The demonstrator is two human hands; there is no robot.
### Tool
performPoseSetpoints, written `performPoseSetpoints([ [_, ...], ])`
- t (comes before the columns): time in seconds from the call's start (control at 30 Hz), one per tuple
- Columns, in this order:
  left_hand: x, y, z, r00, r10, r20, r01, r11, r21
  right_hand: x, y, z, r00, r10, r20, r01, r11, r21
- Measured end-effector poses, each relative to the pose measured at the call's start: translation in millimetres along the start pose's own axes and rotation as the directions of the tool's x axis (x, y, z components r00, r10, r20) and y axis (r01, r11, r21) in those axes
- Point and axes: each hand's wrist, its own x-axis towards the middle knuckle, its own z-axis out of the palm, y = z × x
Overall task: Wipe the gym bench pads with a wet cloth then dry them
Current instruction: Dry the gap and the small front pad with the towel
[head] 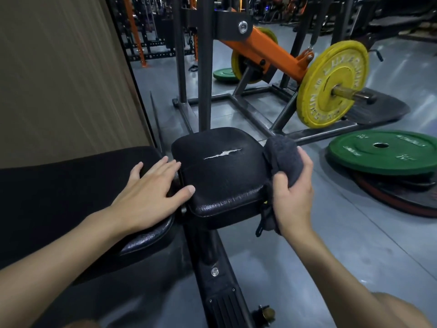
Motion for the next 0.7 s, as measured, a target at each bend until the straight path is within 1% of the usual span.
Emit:
performPoseSetpoints([
  [0.1,-2,0,-1,1.0,0.006,0.017,-0.006,1.0,0.015,2,-8,-7,0.987,0.097,0.132,-0.1,0.995,0.018],
  [0.13,-3,1,-2,1.0,0.007,0.025,-0.008,1.0,0.018,-3,-12,-9,0.98,0.128,0.15,-0.131,0.991,0.012],
  [0.2,-2,3,-6,0.999,0.015,0.046,-0.016,0.999,0.033,-9,-23,-10,0.965,0.201,0.168,-0.194,0.979,-0.055],
  [0.23,-1,3,-7,0.998,0.012,0.064,-0.015,0.999,0.041,-5,-27,-9,0.956,0.229,0.182,-0.209,0.97,-0.12],
  [0.27,0,4,-9,0.996,0.008,0.087,-0.013,0.999,0.052,6,-31,-7,0.944,0.257,0.206,-0.211,0.952,-0.222],
  [0.33,1,4,-12,0.991,-0.009,0.136,-0.001,0.997,0.072,37,-37,3,0.892,0.364,0.266,-0.214,0.861,-0.461],
  [0.37,2,4,-13,0.987,-0.017,0.162,0.006,0.998,0.07,51,-40,8,0.86,0.433,0.271,-0.233,0.804,-0.546],
  [0.4,3,3,-13,0.98,-0.022,0.197,0.009,0.998,0.067,61,-45,11,0.834,0.479,0.273,-0.251,0.771,-0.585],
  [0.47,5,1,-17,0.962,-0.028,0.272,0.011,0.998,0.062,62,-56,12,0.812,0.493,0.312,-0.257,0.782,-0.569],
  [0.53,6,0,-19,0.953,-0.018,0.303,0.006,0.999,0.04,55,-68,8,0.799,0.487,0.352,-0.24,0.796,-0.556],
  [0.63,8,1,-21,0.95,0.011,0.312,-0.02,0.999,0.025,62,-73,12,0.767,0.537,0.352,-0.215,0.731,-0.648],
  [0.7,9,-1,-20,0.946,0.002,0.325,-0.014,0.999,0.035,78,-67,26,0.752,0.542,0.375,-0.162,0.703,-0.692],
])
